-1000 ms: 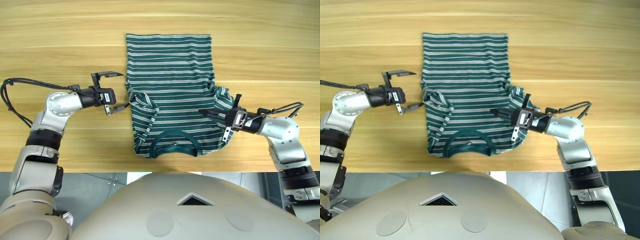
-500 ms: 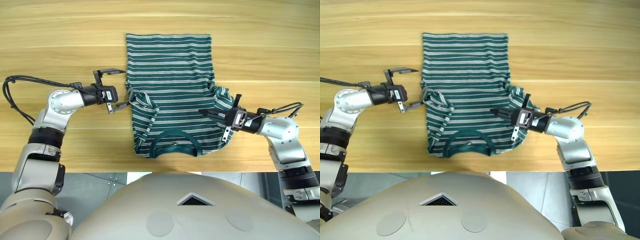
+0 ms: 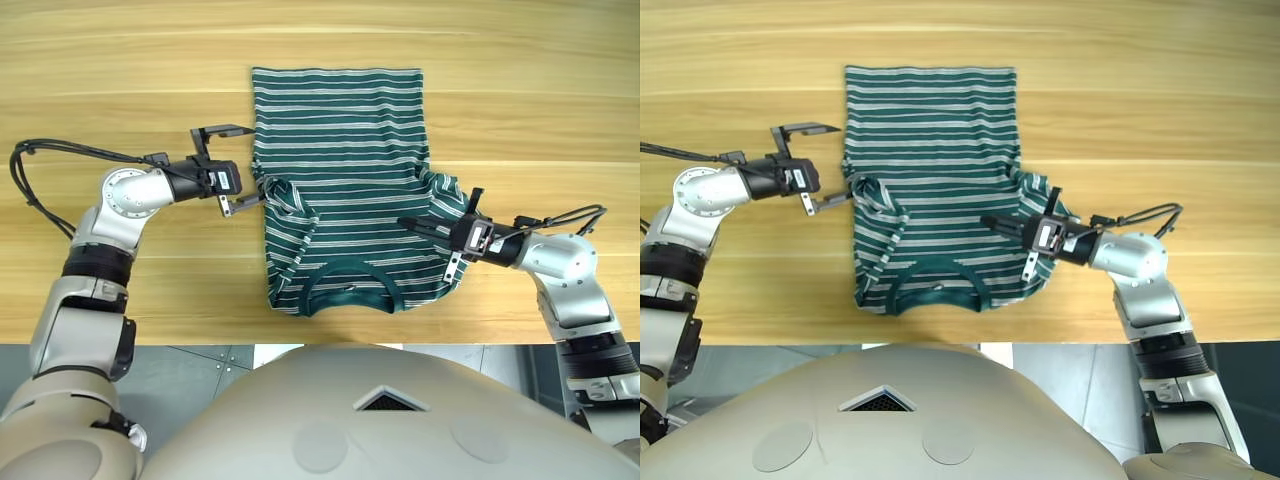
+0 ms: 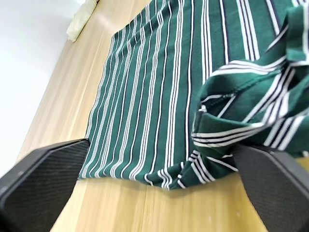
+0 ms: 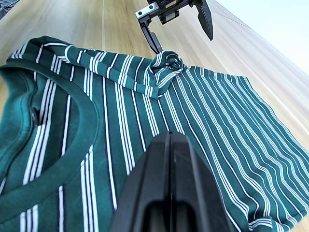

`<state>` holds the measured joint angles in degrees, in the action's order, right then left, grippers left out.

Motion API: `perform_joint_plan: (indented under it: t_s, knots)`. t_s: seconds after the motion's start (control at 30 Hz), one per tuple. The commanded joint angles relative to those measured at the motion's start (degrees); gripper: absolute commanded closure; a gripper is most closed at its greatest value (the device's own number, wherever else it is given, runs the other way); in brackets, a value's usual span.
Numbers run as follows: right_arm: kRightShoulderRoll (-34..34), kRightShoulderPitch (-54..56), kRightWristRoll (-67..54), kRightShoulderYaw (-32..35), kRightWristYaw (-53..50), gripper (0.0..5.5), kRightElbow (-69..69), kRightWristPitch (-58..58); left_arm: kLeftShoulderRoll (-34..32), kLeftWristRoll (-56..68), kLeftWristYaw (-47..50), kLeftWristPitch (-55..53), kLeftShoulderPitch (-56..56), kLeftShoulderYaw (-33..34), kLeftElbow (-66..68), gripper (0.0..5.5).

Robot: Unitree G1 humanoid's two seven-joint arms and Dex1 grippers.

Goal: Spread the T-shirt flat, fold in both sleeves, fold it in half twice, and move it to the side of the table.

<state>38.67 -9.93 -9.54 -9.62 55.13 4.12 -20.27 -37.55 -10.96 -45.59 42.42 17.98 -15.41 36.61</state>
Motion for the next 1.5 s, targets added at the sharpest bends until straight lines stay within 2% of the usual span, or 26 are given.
perform_joint_plan:
  t_s: [0.03,0.4,0.6,0.7,0.8,0.97,1.13,1.33,1.5]
  knots:
    - [-0.19,0.73,0.38,-0.18,-0.04,5.50,0.25,0.41,1.12,-1.69,0.58,-0.02,2.71,-1.04,2.62,0.12]
    - [-0.55,1.29,0.55,-0.49,-0.21,5.50,-0.23,0.44,3.44,-6.34,3.42,0.84,6.45,-3.54,8.66,0.12]
    - [-0.35,1.06,0.44,-0.16,-0.30,5.50,-0.23,0.25,4.90,-9.71,8.52,1.00,8.39,-4.94,13.18,0.12]
    - [0.45,0.50,-0.14,1.00,-0.06,5.04,-0.46,-0.27,5.02,-1.54,1.62,3.41,5.42,-4.21,9.24,0.10]
    - [2.11,-0.46,-0.26,4.94,-1.46,4.49,-0.44,-1.07,4.92,3.72,-2.69,3.07,3.29,-3.47,5.93,0.10]
    - [7.35,-3.71,6.64,14.70,-8.15,3.65,-3.02,0.33,4.77,3.94,-2.08,1.35,2.55,-2.58,4.63,0.10]
    - [12.23,-16.07,12.52,22.14,-9.82,2.90,-0.80,1.66,5.25,1.57,0.68,0.82,3.46,-2.50,6.18,0.10]
    - [13.25,-16.33,19.00,19.43,-11.20,2.90,-5.40,3.02,5.03,1.33,2.69,0.26,2.25,-1.57,5.47,0.10]
    - [11.92,-10.38,22.79,14.52,-13.33,2.90,-13.15,3.78,5.40,1.13,2.84,0.15,2.56,-1.51,5.23,0.10]
